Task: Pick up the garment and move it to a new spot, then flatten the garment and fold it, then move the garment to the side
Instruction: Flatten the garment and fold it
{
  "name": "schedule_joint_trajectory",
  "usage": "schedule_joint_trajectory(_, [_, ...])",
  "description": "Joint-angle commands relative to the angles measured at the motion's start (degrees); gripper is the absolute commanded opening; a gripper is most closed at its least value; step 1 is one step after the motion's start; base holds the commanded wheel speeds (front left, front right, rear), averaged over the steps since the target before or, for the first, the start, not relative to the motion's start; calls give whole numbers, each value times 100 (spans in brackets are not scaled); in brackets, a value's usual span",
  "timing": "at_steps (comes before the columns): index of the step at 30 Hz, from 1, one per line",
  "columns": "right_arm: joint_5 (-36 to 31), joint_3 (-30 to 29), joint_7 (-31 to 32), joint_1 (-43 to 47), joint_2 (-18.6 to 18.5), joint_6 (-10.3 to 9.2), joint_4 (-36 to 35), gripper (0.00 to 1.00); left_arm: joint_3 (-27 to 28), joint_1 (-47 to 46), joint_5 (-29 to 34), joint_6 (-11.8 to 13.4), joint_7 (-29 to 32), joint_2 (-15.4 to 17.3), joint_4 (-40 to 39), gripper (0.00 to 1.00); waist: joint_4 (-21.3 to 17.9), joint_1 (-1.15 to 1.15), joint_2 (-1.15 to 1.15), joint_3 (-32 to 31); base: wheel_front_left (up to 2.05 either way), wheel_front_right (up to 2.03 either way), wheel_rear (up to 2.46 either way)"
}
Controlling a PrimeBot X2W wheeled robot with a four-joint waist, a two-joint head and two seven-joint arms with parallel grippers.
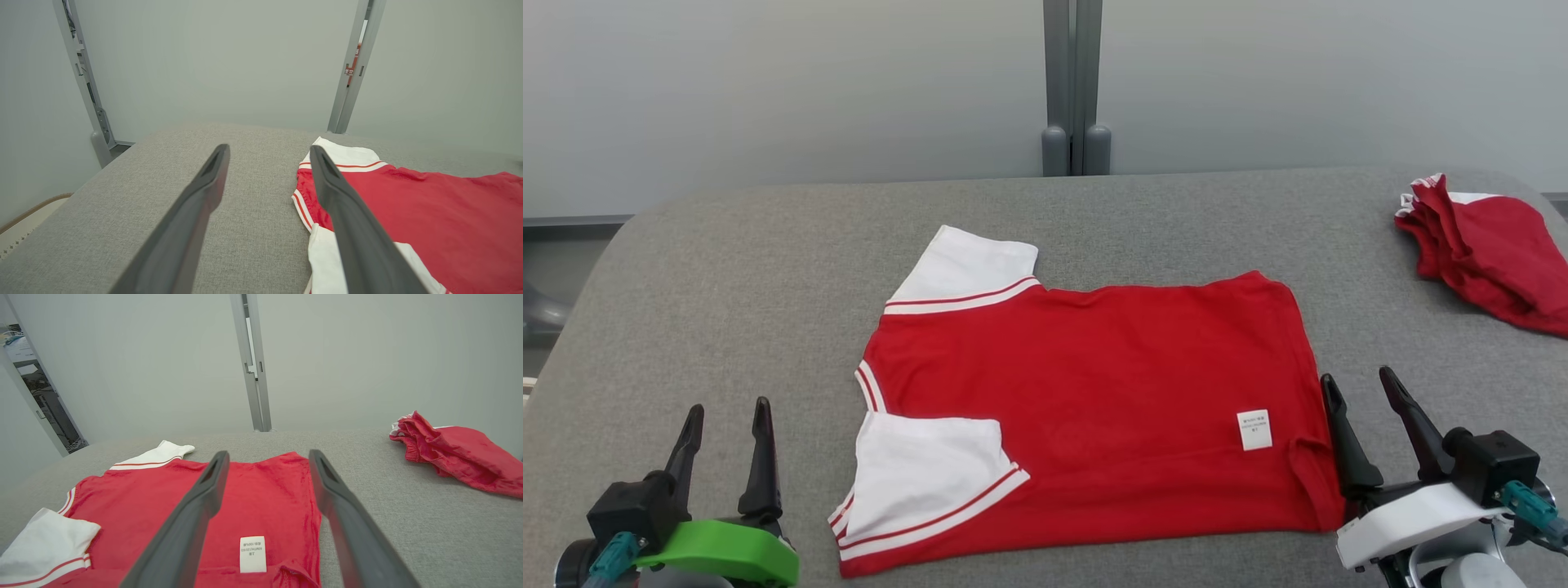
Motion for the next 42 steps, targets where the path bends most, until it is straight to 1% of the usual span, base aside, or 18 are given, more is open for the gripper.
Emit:
schedule_joint_trajectory(1, [-17, -41, -24, 109, 9, -8, -42, 100, 3, 87, 41, 31, 37, 33, -69, 100, 18, 0, 0, -21, 0, 0, 0])
schedule_joint_trajectory(4, [139, -92, -24, 198, 111, -8, -111, 100, -11, 187, -40, 64, 161, 7, -214, 100, 31, 0, 0, -48, 0, 0, 0])
schedule_joint_trajectory(8, [178, -120, -14, 254, 170, -8, -185, 100, -59, 279, -74, 101, 343, -7, -389, 100, 38, 0, 0, -67, 0, 0, 0])
schedule_joint_trajectory(16, [78, -221, 189, 268, 278, -8, -283, 100, -116, 380, -35, 243, 631, 31, -751, 100, 44, 0, 0, -89, 0, 0, 0])
schedule_joint_trajectory(27, [-74, -279, 355, 340, 349, -8, -383, 100, -146, 481, -32, 370, 734, 69, -878, 100, 46, 0, 0, -131, 0, 0, 0])
schedule_joint_trajectory(42, [-305, -360, 513, 379, 437, -8, -417, 100, -161, 494, -63, 427, 689, 150, -894, 100, 15, 0, 0, -108, 0, 0, 0])
